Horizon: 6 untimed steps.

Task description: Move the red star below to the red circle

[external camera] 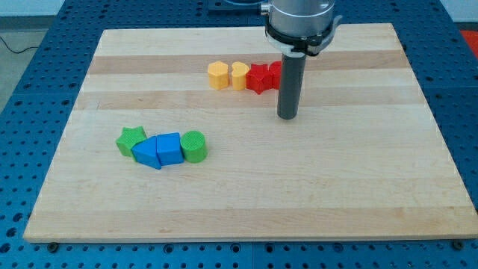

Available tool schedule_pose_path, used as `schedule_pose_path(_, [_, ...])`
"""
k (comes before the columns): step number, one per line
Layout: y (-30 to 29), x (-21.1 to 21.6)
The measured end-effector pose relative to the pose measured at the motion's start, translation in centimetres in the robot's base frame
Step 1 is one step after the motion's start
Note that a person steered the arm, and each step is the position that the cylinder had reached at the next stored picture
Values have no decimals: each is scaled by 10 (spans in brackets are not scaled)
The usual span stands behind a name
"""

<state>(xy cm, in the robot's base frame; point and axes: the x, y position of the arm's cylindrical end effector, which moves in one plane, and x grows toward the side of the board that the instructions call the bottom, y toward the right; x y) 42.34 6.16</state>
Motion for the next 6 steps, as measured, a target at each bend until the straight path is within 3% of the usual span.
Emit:
schedule_pose_path(1, [40, -3])
schedule_pose_path(2, [116, -26])
schedule_pose_path(3, [137, -81])
schedule_pose_path(4, [99, -131])
schedule_pose_path(6, [-36, -135])
